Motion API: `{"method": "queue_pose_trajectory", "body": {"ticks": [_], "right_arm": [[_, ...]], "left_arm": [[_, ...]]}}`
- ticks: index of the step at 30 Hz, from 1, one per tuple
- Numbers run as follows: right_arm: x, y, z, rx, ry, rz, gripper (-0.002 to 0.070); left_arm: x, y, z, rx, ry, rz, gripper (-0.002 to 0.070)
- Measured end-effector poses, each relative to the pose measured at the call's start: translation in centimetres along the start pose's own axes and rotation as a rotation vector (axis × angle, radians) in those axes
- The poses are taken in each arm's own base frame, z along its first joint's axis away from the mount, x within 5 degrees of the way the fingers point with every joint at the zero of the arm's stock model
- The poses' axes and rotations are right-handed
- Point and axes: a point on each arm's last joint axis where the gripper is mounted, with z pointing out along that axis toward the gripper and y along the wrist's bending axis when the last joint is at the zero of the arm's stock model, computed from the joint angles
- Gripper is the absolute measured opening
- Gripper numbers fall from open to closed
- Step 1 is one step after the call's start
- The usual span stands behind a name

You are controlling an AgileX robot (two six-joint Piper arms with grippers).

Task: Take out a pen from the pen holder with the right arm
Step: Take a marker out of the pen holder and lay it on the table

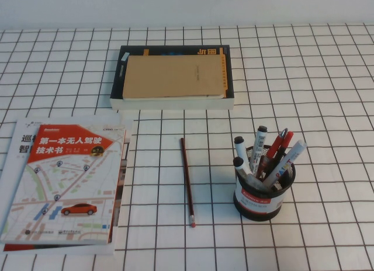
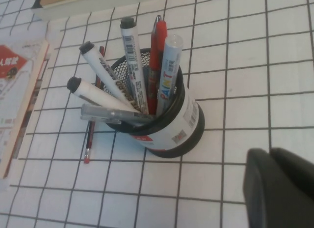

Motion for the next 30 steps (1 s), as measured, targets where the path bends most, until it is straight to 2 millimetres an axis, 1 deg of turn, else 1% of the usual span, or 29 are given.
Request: {"method": "queue_pose_trajectory", "body": {"ticks": [4,10,14,17,20,23,24,27,30], "right_arm": [[-1.5,0.2,1.5,-0.014,0.053,-0.020,-0.0016],[-2.7,0.9,4.2,-0.080,0.076,-0.048,-0.0016],[-3.2,2.5,6.0,-0.124,0.078,-0.106,-0.0016],[-3.3,4.0,6.9,-0.165,0.063,-0.156,-0.0005],[-3.0,5.3,7.5,-0.199,0.042,-0.193,0.0041],[-2.7,6.1,7.8,-0.214,-0.013,-0.221,0.0128],[-2.4,6.1,8.0,-0.208,-0.043,-0.228,0.0172],[-1.4,5.2,8.6,-0.160,-0.158,-0.221,0.0260],[0.3,3.7,9.0,-0.095,-0.253,-0.220,0.0299]], "left_arm": [[0.0,0.0,0.0,0.000,0.000,0.000,-0.0004],[0.0,0.0,0.0,0.000,0.000,0.000,-0.0004],[0.0,0.0,0.0,0.000,0.000,0.000,-0.0004],[0.0,0.0,0.0,0.000,0.000,0.000,-0.0004],[0.0,0.0,0.0,0.000,0.000,0.000,-0.0004],[0.0,0.0,0.0,0.000,0.000,0.000,-0.0004],[0.0,0.0,0.0,0.000,0.000,0.000,-0.0004],[0.0,0.0,0.0,0.000,0.000,0.000,-0.0004],[0.0,0.0,0.0,0.000,0.000,0.000,-0.0004]]}}
